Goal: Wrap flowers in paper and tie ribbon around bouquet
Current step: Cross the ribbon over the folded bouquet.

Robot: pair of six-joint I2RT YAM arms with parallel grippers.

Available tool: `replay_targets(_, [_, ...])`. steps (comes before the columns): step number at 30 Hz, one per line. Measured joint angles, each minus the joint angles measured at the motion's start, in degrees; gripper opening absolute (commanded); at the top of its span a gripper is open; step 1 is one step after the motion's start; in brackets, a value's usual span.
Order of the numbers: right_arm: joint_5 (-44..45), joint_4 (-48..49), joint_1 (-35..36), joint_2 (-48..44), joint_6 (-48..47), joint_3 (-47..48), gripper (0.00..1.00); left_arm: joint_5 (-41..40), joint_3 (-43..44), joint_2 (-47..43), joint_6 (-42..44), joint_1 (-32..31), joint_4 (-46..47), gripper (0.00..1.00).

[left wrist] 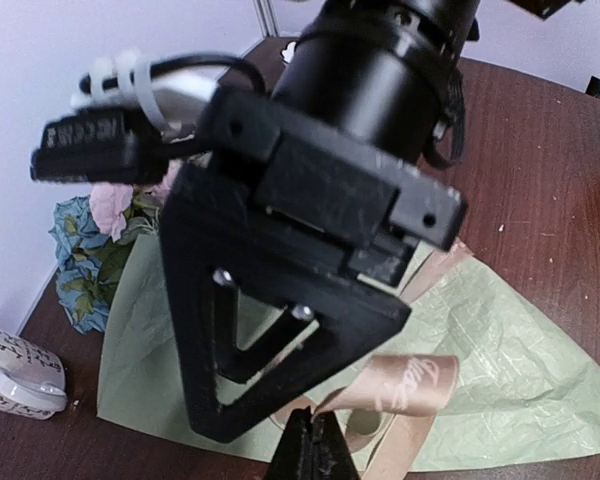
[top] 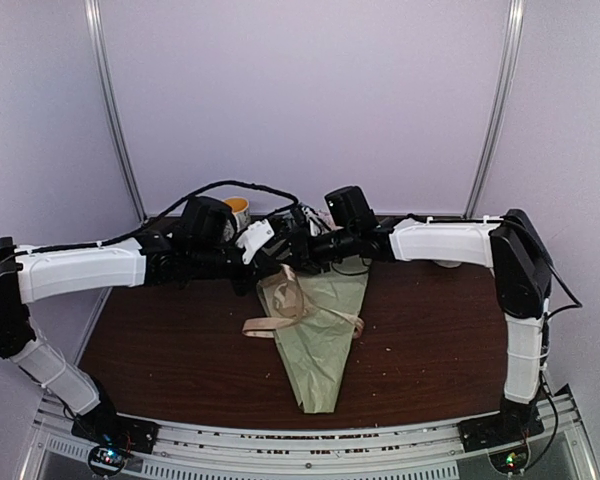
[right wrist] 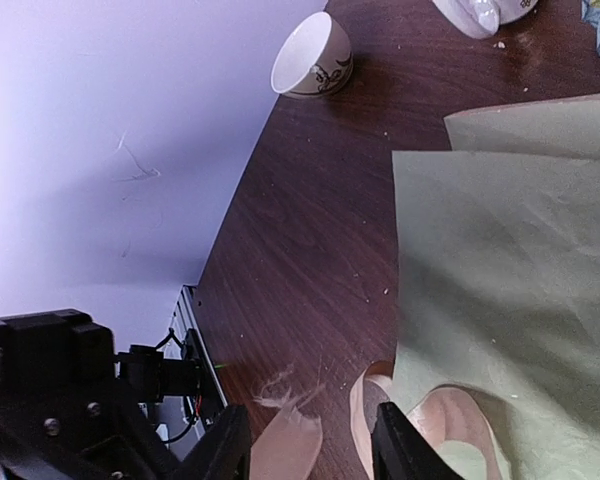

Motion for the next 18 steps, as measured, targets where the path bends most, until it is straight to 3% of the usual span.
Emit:
replay_targets(12, [3.3,0.5,-3.5,-8.0,-2.6,-8.7,0.4,-2.1,0.9,2.2,-0.8,0.1,-0.2,0.0])
replay_targets(18, [-0.7,8.8,-3.3,-16.4,-4.8,-19.4,0.46,-2.7,1.6,3.7,-0.9,0.3,-0.5,0.0])
